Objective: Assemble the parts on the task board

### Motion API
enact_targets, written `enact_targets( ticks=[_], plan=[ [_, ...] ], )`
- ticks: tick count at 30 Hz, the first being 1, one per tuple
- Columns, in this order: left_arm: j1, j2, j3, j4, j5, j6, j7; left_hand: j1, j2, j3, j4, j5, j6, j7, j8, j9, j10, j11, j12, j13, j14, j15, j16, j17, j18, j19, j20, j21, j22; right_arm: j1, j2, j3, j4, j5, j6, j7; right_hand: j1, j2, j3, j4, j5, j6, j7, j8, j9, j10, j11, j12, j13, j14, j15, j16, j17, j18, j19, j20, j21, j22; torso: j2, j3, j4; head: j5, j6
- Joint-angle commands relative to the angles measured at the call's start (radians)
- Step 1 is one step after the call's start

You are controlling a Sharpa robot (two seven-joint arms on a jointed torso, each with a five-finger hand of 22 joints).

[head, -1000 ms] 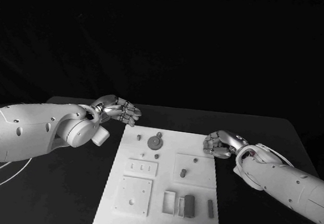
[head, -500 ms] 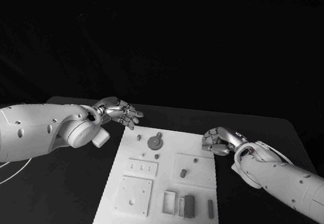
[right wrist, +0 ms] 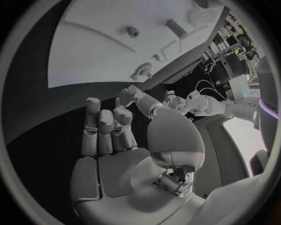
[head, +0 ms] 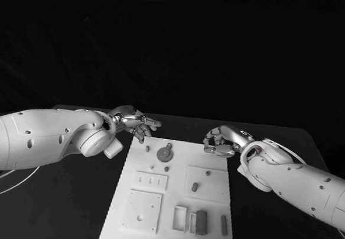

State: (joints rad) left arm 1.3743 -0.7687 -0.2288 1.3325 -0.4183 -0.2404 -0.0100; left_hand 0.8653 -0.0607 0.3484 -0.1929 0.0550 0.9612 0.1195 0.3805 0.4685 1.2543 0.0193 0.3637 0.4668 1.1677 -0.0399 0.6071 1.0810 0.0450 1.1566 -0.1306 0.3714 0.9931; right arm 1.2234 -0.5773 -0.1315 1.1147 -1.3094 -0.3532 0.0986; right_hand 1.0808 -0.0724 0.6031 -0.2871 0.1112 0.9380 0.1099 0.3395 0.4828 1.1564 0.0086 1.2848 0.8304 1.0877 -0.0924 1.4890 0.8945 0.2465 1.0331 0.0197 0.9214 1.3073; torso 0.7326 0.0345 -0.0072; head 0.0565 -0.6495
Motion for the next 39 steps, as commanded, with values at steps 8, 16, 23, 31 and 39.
enact_targets(
  ticks=[8,16,23,31,39],
  plan=[
    [0.01,0.023,0.001,0.052,-0.126,-0.026,-0.147,-0.003,-0.044,0.003,-0.008,-0.003,-0.031,0.017,-0.04,-0.01,-0.027,0.013,-0.01,0.029,-0.035,0.001,0.022,-0.014,0.007,-0.029,-0.006,-0.002,0.021,0.003,0.025,0.004,0.096,-0.044,0.049,-0.11,-0.002,-0.005,-0.004,-0.002,-0.006,0.016,0.004,0.005,0.002,-0.001,-0.007,-0.003,-0.002,-0.002,-0.007,0.002,-0.001,0.015,0.004,0.0,0.003,0.016,-0.009,-0.0038,0.0025,0.011,-0.002],
    [0.01,0.039,-0.002,0.083,-0.199,0.035,-0.226,-0.023,-0.077,0.01,0.002,-0.003,-0.045,0.027,-0.054,-0.01,-0.066,0.028,-0.033,0.04,-0.078,0.018,0.019,-0.042,0.005,-0.062,0.009,-0.028,0.021,0.003,0.049,0.004,0.14,-0.062,0.07,-0.151,-0.004,-0.005,-0.004,-0.001,-0.006,0.017,0.003,0.005,0.003,0.0,-0.007,-0.004,-0.002,-0.001,-0.008,0.002,-0.002,0.015,0.006,0.0,0.004,0.016,-0.008,-0.0051,0.0061,0.017,-0.003],
    [0.01,0.048,-0.004,0.1,-0.236,0.102,-0.27,-0.084,-0.095,0.024,0.052,-0.003,-0.062,0.037,-0.068,-0.013,-0.115,0.05,-0.069,0.035,-0.128,0.043,0.004,-0.08,0.009,-0.104,0.032,-0.065,0.01,0.003,0.068,0.004,0.156,-0.071,0.081,-0.164,-0.008,-0.005,-0.005,-0.001,-0.007,0.016,0.003,0.003,0.004,0.0,-0.008,-0.005,-0.002,0.0,-0.008,0.002,-0.002,0.015,0.007,0.0,0.003,0.016,-0.006,-0.0046,0.0036,0.02,-0.004],
    [0.01,0.056,-0.004,0.099,-0.246,0.116,-0.291,-0.139,-0.086,0.016,0.098,-0.004,-0.051,0.032,-0.065,-0.012,-0.103,0.045,-0.073,0.035,-0.125,0.041,0.02,-0.096,0.017,-0.099,0.034,-0.07,0.014,0.003,0.078,0.004,0.161,-0.075,0.084,-0.172,-0.01,-0.006,-0.006,-0.001,-0.007,0.015,0.003,0.002,0.004,0.0,-0.008,-0.005,-0.002,0.0,-0.009,0.001,-0.003,0.015,0.007,0.0,0.003,0.015,-0.006,-0.0033,0.0045,0.02,-0.008],
    [0.01,0.07,-0.005,0.098,-0.263,0.134,-0.315,-0.16,-0.082,0.009,0.122,-0.004,-0.044,0.027,-0.062,-0.011,-0.094,0.041,-0.076,0.035,-0.123,0.038,0.032,-0.104,0.021,-0.093,0.031,-0.071,0.017,0.003,0.087,0.004,0.17,-0.077,0.081,-0.174,-0.01,-0.005,-0.005,-0.001,-0.007,0.015,0.003,0.002,0.004,0.0,-0.008,-0.006,-0.003,0.001,-0.009,0.001,-0.003,0.015,0.008,0.0,0.003,0.015,-0.006,-0.0028,0.0037,0.02,-0.007]
  ],
)
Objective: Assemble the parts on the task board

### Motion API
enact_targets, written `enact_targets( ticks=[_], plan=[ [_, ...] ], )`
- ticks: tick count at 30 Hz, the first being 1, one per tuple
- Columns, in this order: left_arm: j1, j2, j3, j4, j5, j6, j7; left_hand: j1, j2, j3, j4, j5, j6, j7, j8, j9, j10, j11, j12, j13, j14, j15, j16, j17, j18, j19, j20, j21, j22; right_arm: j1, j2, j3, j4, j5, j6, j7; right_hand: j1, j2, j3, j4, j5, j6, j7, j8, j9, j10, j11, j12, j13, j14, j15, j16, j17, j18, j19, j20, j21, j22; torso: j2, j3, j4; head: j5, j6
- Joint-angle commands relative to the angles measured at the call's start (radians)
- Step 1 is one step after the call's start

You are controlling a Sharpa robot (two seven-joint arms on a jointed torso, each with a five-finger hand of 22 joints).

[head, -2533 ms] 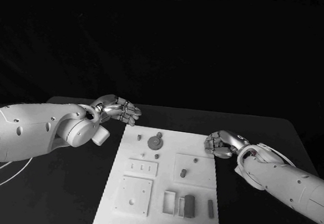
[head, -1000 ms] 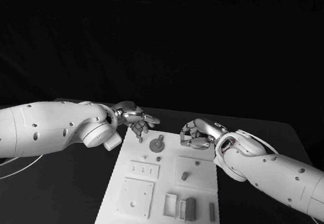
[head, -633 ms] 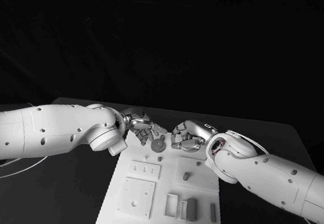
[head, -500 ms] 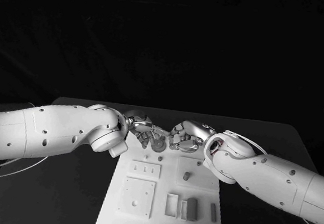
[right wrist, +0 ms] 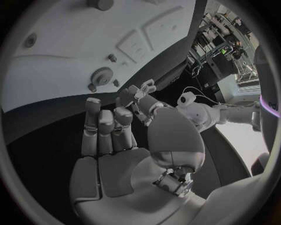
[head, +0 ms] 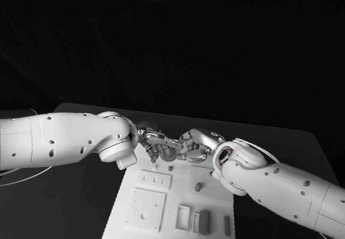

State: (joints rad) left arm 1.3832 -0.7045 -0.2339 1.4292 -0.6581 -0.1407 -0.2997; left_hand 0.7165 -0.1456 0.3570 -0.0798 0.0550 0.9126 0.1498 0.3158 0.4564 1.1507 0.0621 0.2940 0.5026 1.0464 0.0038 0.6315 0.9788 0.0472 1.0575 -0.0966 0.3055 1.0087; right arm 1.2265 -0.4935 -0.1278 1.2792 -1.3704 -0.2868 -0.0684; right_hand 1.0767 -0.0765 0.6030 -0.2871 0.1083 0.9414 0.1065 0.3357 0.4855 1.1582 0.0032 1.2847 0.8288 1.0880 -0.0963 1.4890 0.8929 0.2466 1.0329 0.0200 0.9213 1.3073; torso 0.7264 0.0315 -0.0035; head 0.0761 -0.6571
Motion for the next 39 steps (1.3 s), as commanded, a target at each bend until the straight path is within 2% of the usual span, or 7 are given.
enact_targets(
  ticks=[1,16,21,24,29,33,39],
  plan=[
    [0.001,0.007,0.0,0.001,-0.023,0.034,-0.026,-0.012,0.003,0.0,0.011,-0.004,0.006,-0.003,0.003,0.001,0.01,-0.002,-0.006,0.0,-0.001,-0.006,0.009,-0.002,0.019,0.007,-0.003,-0.005,0.002,0.0,0.003,0.001,0.006,-0.016,0.014,-0.007,-0.006,-0.001,-0.005,-0.001,-0.004,0.011,0.007,0.006,0.002,-0.001,-0.002,-0.006,-0.001,0.0,-0.005,0.001,-0.002,0.015,0.008,0.0,0.003,0.015,-0.001,0.0003,0.0003,0.0,0.0],
    [0.001,0.012,0.0,0.002,-0.023,0.024,-0.031,0.002,0.037,-0.01,0.02,-0.004,0.017,-0.009,0.007,0.002,0.025,-0.008,-0.007,0.002,0.004,-0.012,0.029,-0.011,0.019,0.015,-0.007,-0.003,0.011,-0.001,0.007,0.001,0.03,-0.018,0.006,-0.009,-0.008,0.001,-0.005,0.0,-0.003,0.013,0.006,0.005,0.003,0.0,-0.003,-0.006,-0.001,0.002,-0.005,0.001,-0.002,0.015,0.01,-0.001,0.003,0.015,0.0,0.0004,-0.0013,-0.002,-0.001],
    [0.001,0.014,0.0,0.0,-0.024,0.036,-0.04,0.05,0.091,-0.039,-0.025,-0.002,0.022,-0.01,0.006,0.001,0.03,-0.008,-0.013,0.002,0.0,-0.012,0.044,-0.022,0.015,0.015,-0.008,-0.004,0.021,-0.001,0.006,0.001,0.037,-0.018,0.007,-0.009,-0.009,0.002,-0.005,0.0,-0.002,0.014,0.006,0.005,0.004,0.0,-0.003,-0.006,-0.001,0.003,-0.006,0.001,-0.003,0.015,0.011,-0.001,0.003,0.014,-0.001,-0.0005,0.0002,-0.004,-0.001],
    [0.001,0.014,0.0,-0.001,-0.029,0.04,-0.045,0.087,0.112,-0.04,-0.057,-0.002,0.027,-0.01,0.005,-0.001,0.034,-0.008,-0.016,0.002,-0.001,-0.012,0.053,-0.033,0.013,0.019,-0.009,-0.005,0.026,-0.001,0.006,0.001,0.042,-0.02,0.006,-0.009,-0.009,0.002,-0.005,0.0,-0.002,0.014,0.006,0.006,0.004,0.001,-0.003,-0.006,-0.001,0.003,-0.006,0.001,-0.003,0.015,0.011,-0.001,0.003,0.014,0.0,-0.0007,0.0005,-0.007,0.001],
    [0.001,0.015,0.0,-0.001,-0.032,0.042,-0.047,0.128,0.124,-0.017,-0.085,0.004,0.035,-0.012,0.004,-0.004,0.041,-0.009,-0.018,0.002,-0.001,-0.013,0.064,-0.046,0.01,0.025,-0.01,-0.006,0.032,-0.001,0.007,0.001,0.043,-0.022,0.009,-0.011,-0.01,0.002,-0.004,0.0,-0.001,0.015,0.006,0.005,0.004,0.001,-0.003,-0.006,-0.001,0.004,-0.006,0.001,-0.003,0.015,0.012,-0.001,0.003,0.014,-0.001,0.0006,-0.0008,-0.007,0.002],
    [0.001,0.015,0.0,0.0,-0.032,0.035,-0.046,0.149,0.133,-0.002,-0.103,0.011,0.04,-0.013,0.004,-0.006,0.047,-0.011,-0.019,0.003,0.0,-0.014,0.072,-0.053,0.009,0.029,-0.011,-0.006,0.036,-0.001,0.007,0.001,0.042,-0.023,0.01,-0.013,-0.01,0.003,-0.004,0.0,-0.001,0.015,0.005,0.006,0.005,0.002,-0.004,-0.006,-0.001,0.005,-0.006,0.0,-0.003,0.015,0.012,-0.002,0.003,0.014,-0.001,-0.0005,-0.0006,-0.008,0.002],
    [0.001,0.015,0.0,0.0,-0.032,0.025,-0.043,0.151,0.134,0.002,-0.105,0.017,0.041,-0.012,0.003,-0.007,0.048,-0.01,-0.02,0.003,0.0,-0.014,0.075,-0.057,0.007,0.03,-0.01,-0.007,0.038,-0.001,0.009,0.0,0.042,-0.025,0.013,-0.015,-0.01,0.004,-0.003,0.0,0.0,0.016,0.005,0.006,0.005,0.003,-0.004,-0.006,-0.001,0.006,-0.007,0.001,-0.003,0.015,0.013,-0.002,0.003,0.014,0.0,0.0001,-0.0008,-0.007,0.001]
  ],
)
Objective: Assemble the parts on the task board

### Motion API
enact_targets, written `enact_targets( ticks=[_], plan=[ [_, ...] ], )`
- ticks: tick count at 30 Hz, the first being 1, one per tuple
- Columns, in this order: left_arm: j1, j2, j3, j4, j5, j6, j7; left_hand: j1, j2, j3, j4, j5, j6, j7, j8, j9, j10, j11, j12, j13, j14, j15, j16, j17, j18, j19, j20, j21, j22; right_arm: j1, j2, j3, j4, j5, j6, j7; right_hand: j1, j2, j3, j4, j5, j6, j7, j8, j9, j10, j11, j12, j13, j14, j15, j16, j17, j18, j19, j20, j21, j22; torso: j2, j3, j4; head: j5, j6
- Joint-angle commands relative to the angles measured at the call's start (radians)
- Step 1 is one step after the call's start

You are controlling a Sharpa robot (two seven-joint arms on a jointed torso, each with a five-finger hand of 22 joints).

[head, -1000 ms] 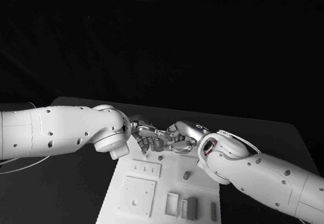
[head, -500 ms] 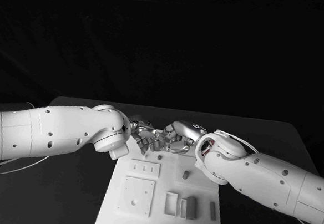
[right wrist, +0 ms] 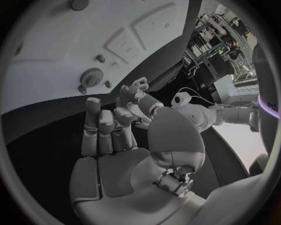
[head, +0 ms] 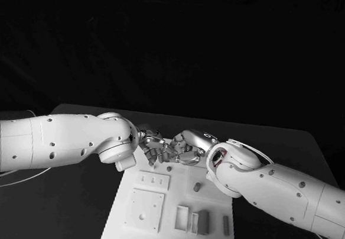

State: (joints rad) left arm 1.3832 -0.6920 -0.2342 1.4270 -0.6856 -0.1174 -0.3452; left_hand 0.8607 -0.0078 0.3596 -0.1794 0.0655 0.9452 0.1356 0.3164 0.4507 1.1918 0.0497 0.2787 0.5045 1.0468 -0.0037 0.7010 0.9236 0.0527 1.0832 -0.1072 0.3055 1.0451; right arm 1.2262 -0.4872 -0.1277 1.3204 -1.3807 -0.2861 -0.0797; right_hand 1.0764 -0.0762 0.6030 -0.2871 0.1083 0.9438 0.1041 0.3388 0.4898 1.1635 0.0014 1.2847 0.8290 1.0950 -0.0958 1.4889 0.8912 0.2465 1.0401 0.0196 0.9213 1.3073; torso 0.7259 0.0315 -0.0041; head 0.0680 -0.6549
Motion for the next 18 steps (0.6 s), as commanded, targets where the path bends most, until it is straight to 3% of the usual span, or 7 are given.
enact_targets(
  ticks=[1,6,10,18],
  plan=[
    [0.001,0.003,0.0,0.002,-0.004,0.0,0.002,0.006,-0.004,-0.001,-0.006,0.007,0.008,0.002,0.002,-0.001,0.007,0.002,-0.005,0.001,-0.001,-0.006,0.006,-0.002,0.002,0.005,0.0,-0.007,0.001,0.0,0.003,0.0,0.001,-0.016,0.013,-0.004,-0.01,0.004,-0.003,0.0,0.0,0.014,0.007,0.003,0.001,-0.002,-0.002,-0.006,-0.001,-0.001,-0.007,0.001,-0.002,0.015,0.006,-0.002,0.003,0.014,0.0,0.0004,0.0,0.001,-0.001],
    [0.001,0.003,0.001,0.004,-0.002,-0.007,0.003,0.017,-0.004,0.008,-0.017,0.014,0.01,0.002,0.002,-0.002,0.009,0.002,-0.006,0.001,-0.001,-0.007,0.01,-0.008,0.001,0.006,0.0,-0.009,0.004,0.0,0.005,0.0,0.0,-0.019,0.016,-0.006,-0.01,0.005,-0.003,-0.001,0.0,0.015,0.007,0.003,0.002,-0.002,-0.003,-0.006,-0.001,0.0,-0.007,0.001,-0.002,0.015,0.007,-0.002,0.003,0.014,0.0,-0.0008,0.0,0.001,-0.001],
    [0.001,0.003,0.001,0.004,0.005,-0.014,0.003,0.045,0.007,0.031,-0.055,0.064,0.012,0.003,0.0,-0.004,0.012,0.003,-0.011,0.0,-0.004,-0.005,0.02,-0.021,-0.002,0.008,0.0,-0.012,0.009,0.0,0.006,0.0,-0.001,-0.02,0.016,-0.008,-0.01,0.005,-0.003,-0.001,0.0,0.015,0.007,0.003,0.002,-0.002,-0.003,-0.006,-0.001,0.0,-0.008,0.001,-0.002,0.015,0.007,-0.002,0.003,0.014,0.0,-0.0006,0.0004,0.001,-0.002],
    [0.001,0.002,0.001,0.004,0.019,-0.022,0.003,0.104,0.015,0.101,-0.093,0.095,0.012,0.005,-0.003,-0.007,0.013,0.005,-0.018,-0.002,-0.01,-0.003,0.032,-0.037,-0.005,0.01,0.002,-0.016,0.017,0.0,0.007,0.0,-0.003,-0.021,0.019,-0.009,-0.01,0.006,-0.002,-0.001,0.001,0.016,0.006,0.003,0.003,-0.001,-0.003,-0.006,-0.001,0.001,-0.008,0.001,-0.002,0.015,0.008,-0.003,0.003,0.014,0.0,-0.0006,0.0001,0.001,-0.003]
  ],
)
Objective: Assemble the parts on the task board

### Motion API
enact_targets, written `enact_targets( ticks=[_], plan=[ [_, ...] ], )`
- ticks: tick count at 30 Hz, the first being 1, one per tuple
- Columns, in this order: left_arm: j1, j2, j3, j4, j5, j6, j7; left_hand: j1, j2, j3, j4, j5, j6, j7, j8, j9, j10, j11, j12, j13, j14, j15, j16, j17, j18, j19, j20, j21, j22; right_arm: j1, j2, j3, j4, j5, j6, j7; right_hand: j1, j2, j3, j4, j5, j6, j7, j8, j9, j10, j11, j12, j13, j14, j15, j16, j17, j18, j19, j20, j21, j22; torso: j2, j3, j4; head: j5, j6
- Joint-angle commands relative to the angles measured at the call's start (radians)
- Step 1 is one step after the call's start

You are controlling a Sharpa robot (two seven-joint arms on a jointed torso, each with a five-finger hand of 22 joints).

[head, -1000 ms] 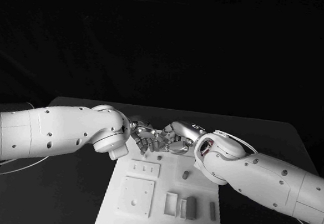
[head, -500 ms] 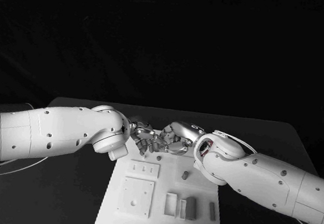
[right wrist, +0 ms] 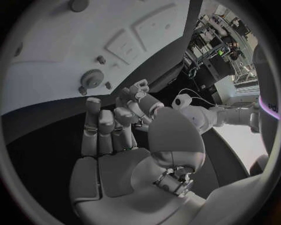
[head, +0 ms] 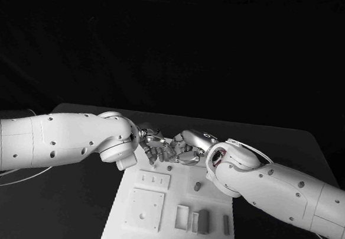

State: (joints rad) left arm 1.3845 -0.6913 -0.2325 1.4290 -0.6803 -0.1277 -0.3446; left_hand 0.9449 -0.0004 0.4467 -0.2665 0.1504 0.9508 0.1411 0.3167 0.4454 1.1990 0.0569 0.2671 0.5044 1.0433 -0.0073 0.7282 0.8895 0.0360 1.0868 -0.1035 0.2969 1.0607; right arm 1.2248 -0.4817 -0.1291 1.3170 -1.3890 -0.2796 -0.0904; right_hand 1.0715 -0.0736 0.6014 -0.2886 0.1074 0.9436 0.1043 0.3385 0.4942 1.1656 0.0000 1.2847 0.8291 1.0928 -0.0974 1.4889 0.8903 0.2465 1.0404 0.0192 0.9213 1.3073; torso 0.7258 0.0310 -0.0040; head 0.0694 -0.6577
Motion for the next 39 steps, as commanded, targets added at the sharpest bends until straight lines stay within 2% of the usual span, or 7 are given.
enact_targets(
  ticks=[1,7,13,27,39],
  plan=[
    [0.0,0.001,-0.001,0.002,0.015,-0.014,0.003,0.026,0.009,0.022,-0.009,0.018,0.006,0.0,-0.004,-0.002,0.006,-0.002,-0.007,-0.002,-0.006,0.001,0.006,-0.005,0.011,0.007,-0.001,-0.007,0.003,0.001,0.002,0.002,0.0,-0.012,0.013,0.002,-0.005,0.004,0.0,0.001,0.002,0.017,0.006,0.003,-0.002,-0.003,-0.002,-0.006,-0.001,0.003,-0.006,0.001,-0.001,0.015,0.008,-0.002,0.003,0.014,0.0,-0.0001,0.0002,-0.001,-0.001],
    [0.0,0.0,-0.001,0.002,0.017,-0.016,0.004,0.055,0.008,0.067,-0.018,0.05,0.005,0.001,-0.004,-0.002,0.008,-0.001,-0.011,-0.003,-0.01,0.002,0.015,-0.016,0.01,0.008,0.0,-0.01,0.011,0.001,0.002,0.002,-0.002,-0.012,0.015,0.001,-0.005,0.004,0.0,0.001,0.003,0.018,0.006,0.003,-0.001,-0.002,-0.002,-0.006,-0.001,0.004,-0.007,0.001,-0.002,0.015,0.008,-0.003,0.003,0.014,0.0,0.0004,-0.0003,0.0,-0.001],
    [0.0,0.0,-0.001,0.002,0.022,-0.015,0.003,0.085,0.012,0.09,-0.023,0.066,0.008,0.0,-0.001,0.0,0.012,-0.002,-0.012,-0.003,-0.011,0.001,0.023,-0.022,0.01,0.008,-0.001,-0.011,0.017,0.001,0.002,0.002,-0.004,-0.013,0.015,0.0,-0.006,0.004,0.0,0.001,0.003,0.018,0.006,0.003,-0.001,-0.002,-0.002,-0.006,-0.001,0.004,-0.007,0.001,-0.002,0.015,0.008,-0.003,0.003,0.014,0.0,0.0005,-0.0004,-0.001,-0.001],
    [0.0,0.001,-0.001,0.0,0.068,-0.03,0.022,0.133,0.029,0.121,-0.022,0.064,0.036,-0.014,0.023,0.017,0.04,-0.013,-0.005,0.001,-0.004,-0.002,0.041,-0.031,0.009,0.015,-0.003,-0.009,0.031,0.001,0.01,0.002,-0.016,-0.013,0.02,0.002,-0.008,0.006,0.001,0.002,0.003,0.019,0.005,0.003,0.0,-0.001,-0.003,-0.006,-0.001,0.005,-0.007,0.0,-0.002,0.015,0.009,-0.003,0.003,0.013,0.0,0.0003,-0.0006,-0.004,-0.001],
    [0.0,-0.006,-0.001,-0.007,0.067,-0.033,0.01,0.115,0.028,0.11,-0.02,0.05,0.062,-0.03,0.046,0.045,0.079,-0.029,0.006,0.009,0.016,-0.014,0.07,-0.035,0.008,0.038,-0.014,0.002,0.05,0.001,-0.021,0.001,-0.022,-0.013,0.017,0.002,-0.009,0.004,0.0,0.001,0.003,0.02,0.005,0.003,0.001,-0.001,-0.003,-0.007,-0.002,0.005,-0.007,0.0,-0.002,0.015,0.009,-0.003,0.003,0.013,0.0,-0.0004,0.0011,-0.005,-0.004]
  ],
)
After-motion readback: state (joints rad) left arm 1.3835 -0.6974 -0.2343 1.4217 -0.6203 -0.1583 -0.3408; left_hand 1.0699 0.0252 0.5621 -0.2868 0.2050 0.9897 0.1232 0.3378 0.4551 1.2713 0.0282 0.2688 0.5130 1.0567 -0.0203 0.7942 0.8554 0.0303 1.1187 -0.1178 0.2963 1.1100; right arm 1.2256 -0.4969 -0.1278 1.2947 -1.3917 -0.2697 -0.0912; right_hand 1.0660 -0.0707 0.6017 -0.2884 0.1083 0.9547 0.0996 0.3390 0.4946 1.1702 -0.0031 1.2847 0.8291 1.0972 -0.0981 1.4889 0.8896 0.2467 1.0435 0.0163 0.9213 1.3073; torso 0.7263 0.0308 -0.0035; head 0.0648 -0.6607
